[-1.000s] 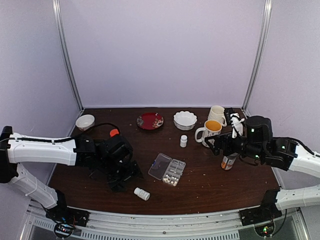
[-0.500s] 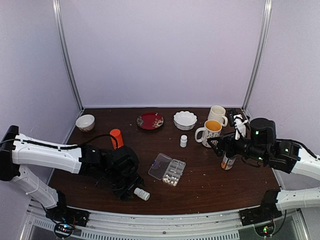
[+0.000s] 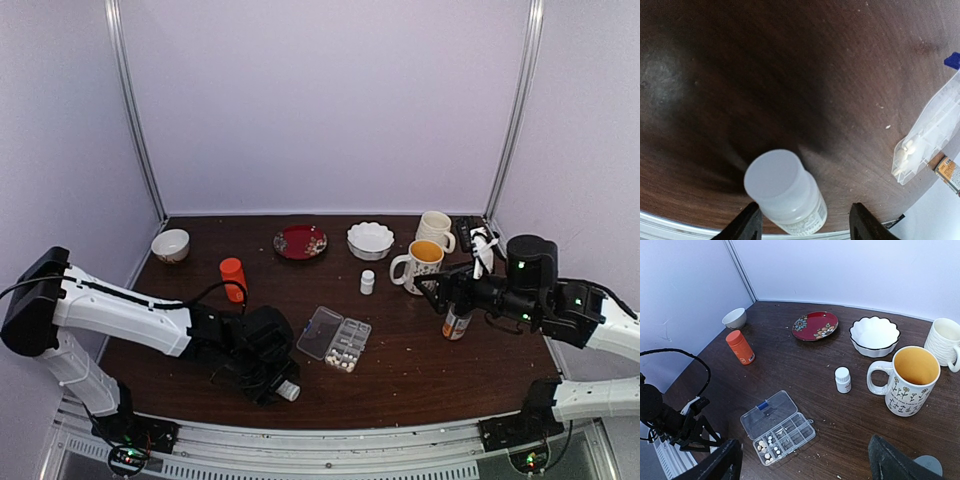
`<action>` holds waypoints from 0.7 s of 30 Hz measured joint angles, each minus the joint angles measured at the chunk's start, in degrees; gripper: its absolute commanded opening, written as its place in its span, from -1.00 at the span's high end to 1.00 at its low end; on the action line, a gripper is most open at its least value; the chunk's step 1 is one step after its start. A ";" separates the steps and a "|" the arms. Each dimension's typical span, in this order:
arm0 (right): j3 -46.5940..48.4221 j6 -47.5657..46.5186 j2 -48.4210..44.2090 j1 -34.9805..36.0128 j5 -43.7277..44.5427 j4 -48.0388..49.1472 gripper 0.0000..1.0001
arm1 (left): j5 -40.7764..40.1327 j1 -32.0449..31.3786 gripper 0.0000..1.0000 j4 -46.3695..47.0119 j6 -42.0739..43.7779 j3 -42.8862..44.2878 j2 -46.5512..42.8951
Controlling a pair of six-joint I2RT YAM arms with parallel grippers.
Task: Sort the pills into containers
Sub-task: Pick up the pill bottle from the corner of the board.
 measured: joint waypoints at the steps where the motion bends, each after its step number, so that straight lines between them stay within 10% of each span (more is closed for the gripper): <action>1: -0.07 0.02 -0.22 -0.02 -0.17 0.07 -0.80 | -0.39 0.00 -0.13 0.57 -0.02 0.00 0.44; 21: -3.19 0.13 -4.20 -0.02 -0.50 2.67 -0.76 | -4.57 0.00 0.16 1.16 -0.37 0.22 3.58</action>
